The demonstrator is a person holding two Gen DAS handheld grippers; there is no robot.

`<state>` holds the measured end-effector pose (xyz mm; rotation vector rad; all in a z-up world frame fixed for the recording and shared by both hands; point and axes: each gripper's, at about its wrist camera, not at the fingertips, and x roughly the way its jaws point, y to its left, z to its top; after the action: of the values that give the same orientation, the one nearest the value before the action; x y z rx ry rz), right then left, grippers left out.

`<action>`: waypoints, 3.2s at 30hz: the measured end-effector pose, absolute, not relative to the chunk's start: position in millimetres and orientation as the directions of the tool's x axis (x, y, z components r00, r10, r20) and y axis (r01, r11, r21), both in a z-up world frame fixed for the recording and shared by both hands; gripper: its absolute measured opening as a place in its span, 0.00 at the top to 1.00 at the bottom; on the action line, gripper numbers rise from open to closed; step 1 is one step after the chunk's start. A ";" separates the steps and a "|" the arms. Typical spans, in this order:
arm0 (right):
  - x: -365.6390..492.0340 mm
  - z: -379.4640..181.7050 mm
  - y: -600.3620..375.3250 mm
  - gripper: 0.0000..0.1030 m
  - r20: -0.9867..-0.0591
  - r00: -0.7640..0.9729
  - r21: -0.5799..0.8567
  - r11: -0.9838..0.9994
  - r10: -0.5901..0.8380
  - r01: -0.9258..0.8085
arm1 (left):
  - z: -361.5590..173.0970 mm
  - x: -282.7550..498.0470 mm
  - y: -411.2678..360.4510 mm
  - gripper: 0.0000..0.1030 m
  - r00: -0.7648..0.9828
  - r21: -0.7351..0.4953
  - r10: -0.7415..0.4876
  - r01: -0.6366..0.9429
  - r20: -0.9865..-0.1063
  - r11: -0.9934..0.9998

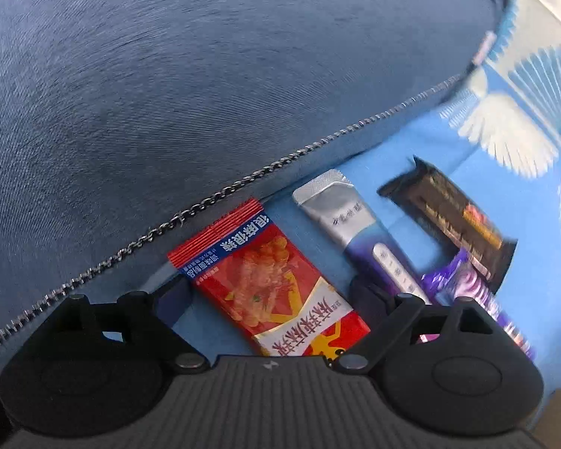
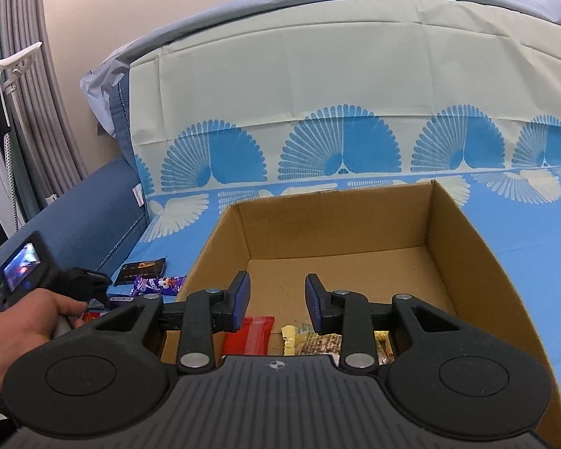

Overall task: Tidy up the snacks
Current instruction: 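Grasp the red spicy snack packet with the left tool, then grasp the purple-wrapped bar with the right tool while the left tool holds the red spicy packet, then lift the purple-wrapped bar with the right tool while the left tool holds the red spicy packet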

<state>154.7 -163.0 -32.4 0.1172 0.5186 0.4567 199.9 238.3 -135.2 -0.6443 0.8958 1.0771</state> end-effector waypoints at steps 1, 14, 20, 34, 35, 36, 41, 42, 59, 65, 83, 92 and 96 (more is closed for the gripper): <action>155.2 -32.8 -162.6 0.67 -0.452 0.770 0.220 0.893 0.450 -0.392 | -134.6 197.9 234.9 0.13 0.211 -0.013 0.475 -0.923 -0.854 0.385; 156.0 -41.9 -146.9 0.67 -0.492 0.774 0.126 0.912 0.399 -0.390 | -121.2 71.6 190.6 0.43 0.561 0.002 0.233 -0.382 -0.794 0.924; 145.0 -45.5 -131.5 0.67 -0.483 0.799 0.030 0.919 0.357 -0.393 | -121.8 32.2 202.6 0.26 0.621 -0.064 0.191 -0.365 -0.761 0.929; 129.7 -26.3 -87.3 0.67 -0.463 0.775 -0.052 0.859 0.430 -0.508 | -122.4 41.4 197.8 0.50 0.675 -0.031 0.157 -0.258 -0.721 0.966; 132.3 -21.7 -79.7 0.67 -0.473 0.759 -0.037 0.850 0.448 -0.525 | -121.5 39.2 198.6 0.50 0.677 -0.035 0.144 -0.244 -0.722 0.969; 135.5 -17.8 -70.7 0.67 -0.482 0.740 -0.024 0.838 0.468 -0.546 | -121.0 38.2 199.2 0.50 0.678 -0.042 0.132 -0.234 -0.723 0.971; 158.6 -4.7 9.2 0.66 -0.546 0.661 -0.062 0.763 0.514 -0.644 | -132.3 46.7 209.5 0.50 0.609 -0.106 0.068 -0.246 -0.791 0.964; 166.9 -6.2 26.9 0.66 -0.568 0.647 -0.070 0.753 0.509 -0.655 | -135.1 48.5 212.9 0.50 0.600 -0.125 0.058 -0.258 -0.798 0.958; 293.2 -116.7 170.9 0.47 -0.814 0.473 -0.197 0.606 0.336 -0.771 | -136.6 45.6 214.1 0.49 0.615 -0.149 0.035 -0.246 -0.788 0.958; 277.9 -113.1 164.8 0.86 -0.831 0.395 -0.138 0.544 0.392 -0.828 | -135.5 44.2 215.2 0.49 0.618 -0.158 0.031 -0.249 -0.786 0.956; 86.9 -37.9 41.3 0.87 -0.691 0.498 0.046 0.719 0.524 -0.693 | -132.2 41.5 218.0 0.50 0.624 -0.183 0.021 -0.261 -0.781 0.948; 50.5 -101.2 43.5 0.86 -0.734 0.519 0.040 0.791 0.438 -0.611 | -133.2 46.4 210.4 0.50 0.606 -0.133 0.064 -0.274 -0.793 0.953; 57.8 -113.4 46.5 0.86 -0.746 0.530 0.032 0.816 0.404 -0.577 | -133.4 48.2 207.8 0.50 0.601 -0.109 0.078 -0.269 -0.796 0.957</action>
<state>57.8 46.5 -113.4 -0.2299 0.8247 0.5917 48.2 207.8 -133.4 -0.2272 0.9063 0.2027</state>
